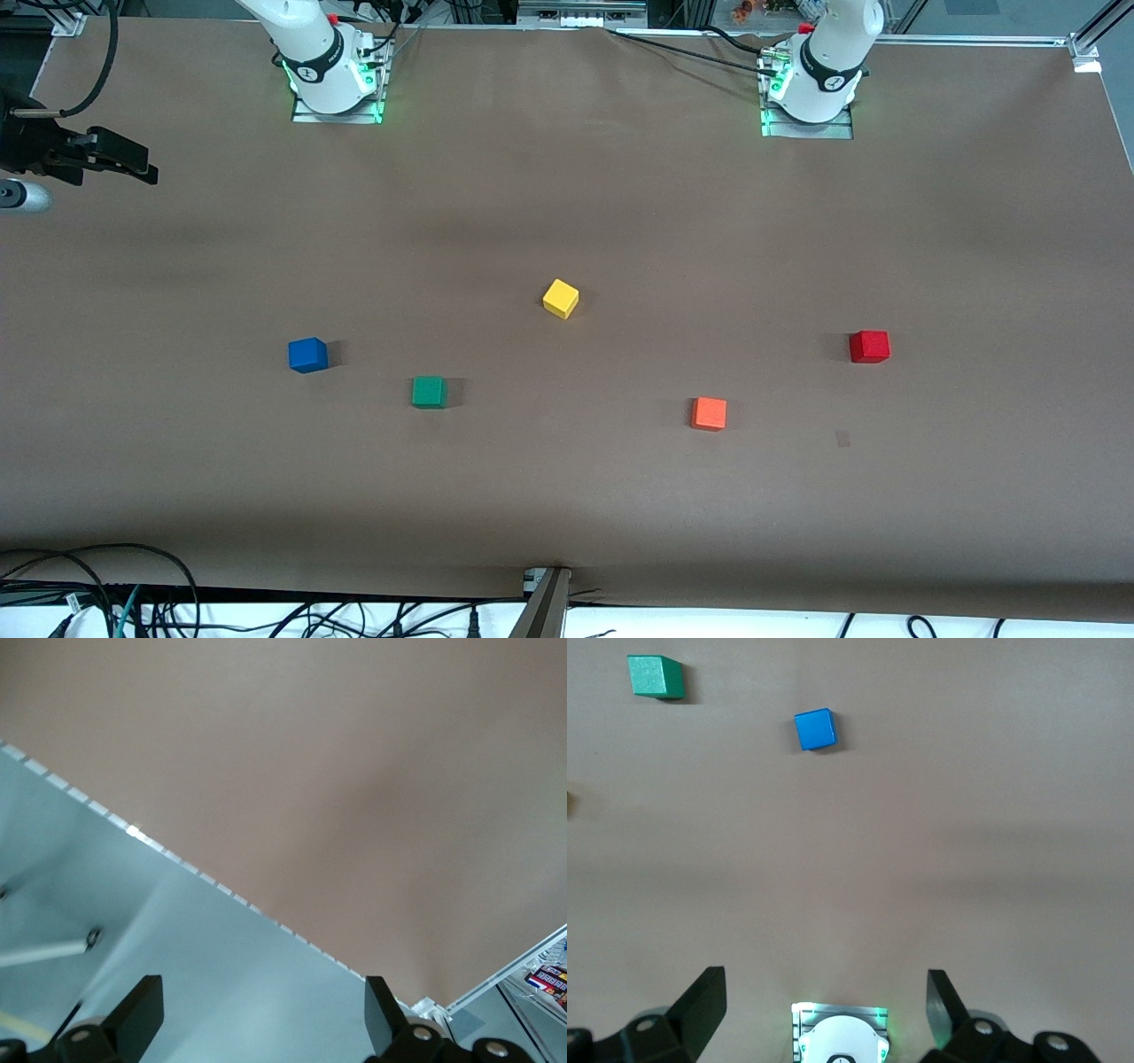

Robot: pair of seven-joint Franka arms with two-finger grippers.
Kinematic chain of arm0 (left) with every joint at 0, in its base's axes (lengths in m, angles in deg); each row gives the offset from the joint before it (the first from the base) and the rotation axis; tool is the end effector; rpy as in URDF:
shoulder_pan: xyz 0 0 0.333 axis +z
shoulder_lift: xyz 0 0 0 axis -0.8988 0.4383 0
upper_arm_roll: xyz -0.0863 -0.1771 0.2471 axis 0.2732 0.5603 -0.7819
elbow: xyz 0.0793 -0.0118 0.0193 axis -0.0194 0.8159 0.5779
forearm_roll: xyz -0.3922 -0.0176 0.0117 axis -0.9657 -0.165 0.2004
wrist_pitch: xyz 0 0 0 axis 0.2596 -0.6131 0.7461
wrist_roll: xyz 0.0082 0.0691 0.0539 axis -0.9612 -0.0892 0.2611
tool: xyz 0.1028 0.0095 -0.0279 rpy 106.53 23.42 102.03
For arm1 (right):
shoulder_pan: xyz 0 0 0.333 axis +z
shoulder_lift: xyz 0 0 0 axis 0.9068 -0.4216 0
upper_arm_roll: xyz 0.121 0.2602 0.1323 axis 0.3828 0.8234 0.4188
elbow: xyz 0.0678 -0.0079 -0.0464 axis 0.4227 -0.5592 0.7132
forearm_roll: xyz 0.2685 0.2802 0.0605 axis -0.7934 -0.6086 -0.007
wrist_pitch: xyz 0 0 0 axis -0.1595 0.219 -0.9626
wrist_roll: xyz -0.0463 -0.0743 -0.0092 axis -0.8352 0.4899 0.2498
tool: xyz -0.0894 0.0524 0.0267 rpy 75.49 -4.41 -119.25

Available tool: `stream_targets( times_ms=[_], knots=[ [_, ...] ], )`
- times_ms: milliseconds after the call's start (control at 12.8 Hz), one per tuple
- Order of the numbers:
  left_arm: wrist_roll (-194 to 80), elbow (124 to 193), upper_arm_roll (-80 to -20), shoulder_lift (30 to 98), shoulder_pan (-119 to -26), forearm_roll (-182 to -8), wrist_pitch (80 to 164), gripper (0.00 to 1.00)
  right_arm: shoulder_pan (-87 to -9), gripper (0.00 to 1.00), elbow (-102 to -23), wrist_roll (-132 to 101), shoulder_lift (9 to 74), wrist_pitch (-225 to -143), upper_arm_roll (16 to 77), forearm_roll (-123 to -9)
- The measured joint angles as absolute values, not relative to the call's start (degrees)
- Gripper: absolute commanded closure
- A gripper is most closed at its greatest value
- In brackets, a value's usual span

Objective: Pass red block to right arm, stack on blue

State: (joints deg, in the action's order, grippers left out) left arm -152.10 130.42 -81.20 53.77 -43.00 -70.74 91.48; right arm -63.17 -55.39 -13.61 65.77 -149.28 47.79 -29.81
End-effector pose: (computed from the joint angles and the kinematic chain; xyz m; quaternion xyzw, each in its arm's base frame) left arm 0.5133 0.3576 0.6237 -0.8812 0.4448 0.1408 0.0761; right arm 0.5320 -0.0172 0.6046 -0.9958 -0.0074 0.0903 0.0131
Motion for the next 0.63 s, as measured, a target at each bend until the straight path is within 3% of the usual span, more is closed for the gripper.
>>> stream_targets(
  times_ms=[627],
  knots=[
    [-174.1,130.9,-81.3,70.9,-32.3,-92.2,104.0,0.0,-63.2,0.0,-55.4,-13.6,65.8,-149.3,47.8,-29.8]
  ],
)
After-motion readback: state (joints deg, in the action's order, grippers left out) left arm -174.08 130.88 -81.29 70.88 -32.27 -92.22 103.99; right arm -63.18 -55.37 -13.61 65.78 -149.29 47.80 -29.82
